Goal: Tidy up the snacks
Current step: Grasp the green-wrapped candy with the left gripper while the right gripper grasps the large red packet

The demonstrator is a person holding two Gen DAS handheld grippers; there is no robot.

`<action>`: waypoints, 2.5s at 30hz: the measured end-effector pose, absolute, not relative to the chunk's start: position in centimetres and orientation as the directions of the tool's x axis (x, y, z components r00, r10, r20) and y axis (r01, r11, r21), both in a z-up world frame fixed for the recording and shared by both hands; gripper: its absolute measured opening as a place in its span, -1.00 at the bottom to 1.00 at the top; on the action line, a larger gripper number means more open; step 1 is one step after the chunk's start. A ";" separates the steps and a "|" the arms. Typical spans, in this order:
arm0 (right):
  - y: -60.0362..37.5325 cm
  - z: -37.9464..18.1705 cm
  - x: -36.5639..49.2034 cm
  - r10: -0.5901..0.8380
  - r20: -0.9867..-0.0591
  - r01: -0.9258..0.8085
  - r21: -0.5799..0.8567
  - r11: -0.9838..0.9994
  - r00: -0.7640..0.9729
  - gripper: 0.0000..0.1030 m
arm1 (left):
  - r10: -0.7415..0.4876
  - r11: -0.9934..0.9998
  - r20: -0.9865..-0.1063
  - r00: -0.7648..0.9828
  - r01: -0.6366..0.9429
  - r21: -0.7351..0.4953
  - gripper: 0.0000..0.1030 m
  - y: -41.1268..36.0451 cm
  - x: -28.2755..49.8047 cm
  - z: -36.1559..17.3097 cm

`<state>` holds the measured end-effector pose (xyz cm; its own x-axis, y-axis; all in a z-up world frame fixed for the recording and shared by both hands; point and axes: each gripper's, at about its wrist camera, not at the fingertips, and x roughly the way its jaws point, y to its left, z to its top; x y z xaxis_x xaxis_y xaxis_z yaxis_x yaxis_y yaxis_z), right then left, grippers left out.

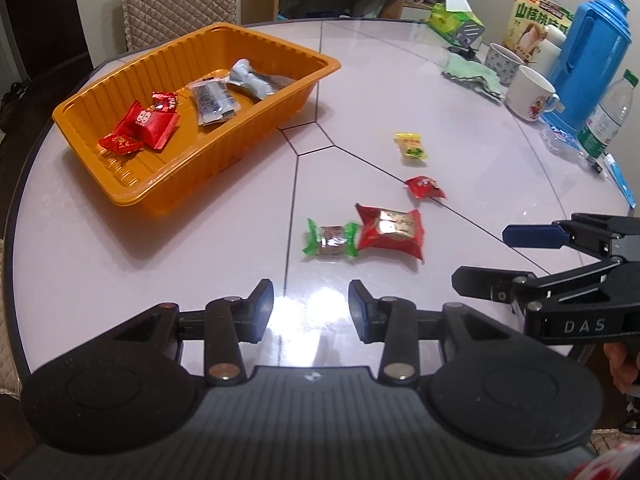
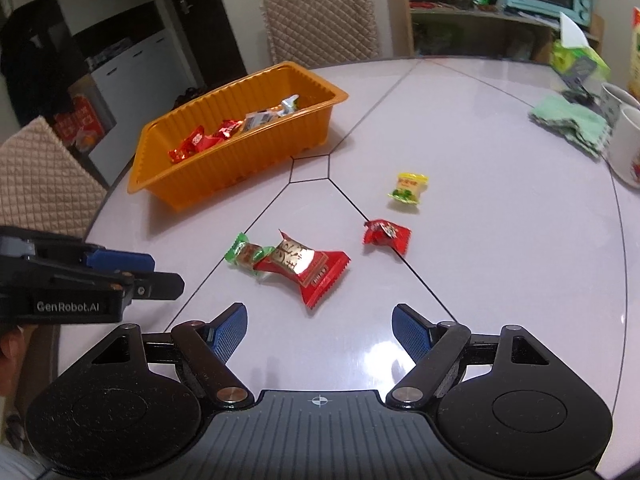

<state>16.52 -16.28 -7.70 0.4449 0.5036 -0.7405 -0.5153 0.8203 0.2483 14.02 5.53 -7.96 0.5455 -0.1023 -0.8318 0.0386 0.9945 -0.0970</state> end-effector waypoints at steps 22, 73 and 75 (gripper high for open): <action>-10.7 -10.5 20.1 0.520 -0.754 -0.772 0.027 0.635 0.401 0.17 | -0.093 0.994 -0.853 0.513 0.007 -0.105 -0.28 8.2 16.9 -10.3; -16.5 -9.1 20.7 0.452 -0.781 -0.474 0.231 0.850 0.430 -0.40 | -0.155 0.982 -0.847 0.509 0.171 -0.076 -0.43 3.1 20.7 -12.4; -16.4 -9.1 20.7 0.454 -0.780 -0.475 0.232 0.849 0.430 -0.40 | -0.154 0.982 -0.846 0.511 0.170 -0.075 -0.48 3.1 20.6 -12.3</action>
<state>20.68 -16.45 -9.12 0.4303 0.4540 -0.7802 -0.4748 0.8489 0.2322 20.59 3.08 -12.32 0.5111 -0.1535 -0.8457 0.1705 0.9825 -0.0754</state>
